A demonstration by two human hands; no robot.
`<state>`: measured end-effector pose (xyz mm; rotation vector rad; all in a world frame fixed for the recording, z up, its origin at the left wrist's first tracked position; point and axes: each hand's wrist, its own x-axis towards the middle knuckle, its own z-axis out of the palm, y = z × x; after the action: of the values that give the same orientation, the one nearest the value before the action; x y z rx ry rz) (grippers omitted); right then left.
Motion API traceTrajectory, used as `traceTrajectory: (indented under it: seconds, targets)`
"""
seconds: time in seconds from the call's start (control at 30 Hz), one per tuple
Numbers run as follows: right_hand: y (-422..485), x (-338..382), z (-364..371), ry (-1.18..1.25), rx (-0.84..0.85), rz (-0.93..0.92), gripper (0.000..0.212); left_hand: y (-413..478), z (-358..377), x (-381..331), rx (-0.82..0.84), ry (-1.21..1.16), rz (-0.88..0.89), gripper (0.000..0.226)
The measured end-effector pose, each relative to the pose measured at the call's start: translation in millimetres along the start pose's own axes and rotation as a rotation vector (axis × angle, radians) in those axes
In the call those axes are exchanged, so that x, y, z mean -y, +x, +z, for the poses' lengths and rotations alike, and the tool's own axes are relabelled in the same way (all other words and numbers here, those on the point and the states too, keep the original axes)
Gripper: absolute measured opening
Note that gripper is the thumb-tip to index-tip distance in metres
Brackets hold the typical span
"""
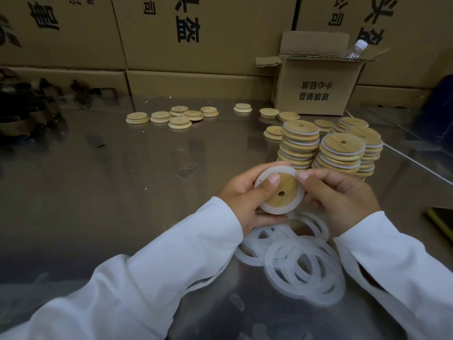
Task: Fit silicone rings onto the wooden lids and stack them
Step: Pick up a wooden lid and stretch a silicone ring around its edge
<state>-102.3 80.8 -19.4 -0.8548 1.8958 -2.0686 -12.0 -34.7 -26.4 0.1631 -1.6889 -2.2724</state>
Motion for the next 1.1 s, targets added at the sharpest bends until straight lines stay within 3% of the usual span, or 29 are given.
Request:
traceTrajectory:
  seconds: [0.13,0.2,0.4,0.53,0.93,1.1]
  targets:
    - [1.0,-2.0,-0.9,-0.004,0.004,0.005,0.019,1.1,0.1,1.7,-0.045,0.01,0.012,0.02]
    - [1.6,-3.4,-0.7,0.026,0.007,0.024,0.006,1.3,-0.1,2.9,-0.081,0.027,0.019,0.018]
    - [3.1,-5.0,-0.3,0.045,-0.037,0.067,0.014,1.5,-0.1,4.4,-0.114,0.063,0.06,0.014]
    - [1.9,-3.0,0.1,-0.034,-0.044,-0.041,0.021,1.9,-1.0,6.1,-0.149,0.083,0.089,0.012]
    - [0.9,2.3,1.0,0.044,0.028,-0.038,0.019,3.1,-3.8,-1.1,-0.145,-0.038,0.096,0.018]
    - [-1.6,2.2,2.5,0.038,-0.001,-0.038,0.009,1.9,-3.5,0.4,-0.185,0.091,0.144,0.013]
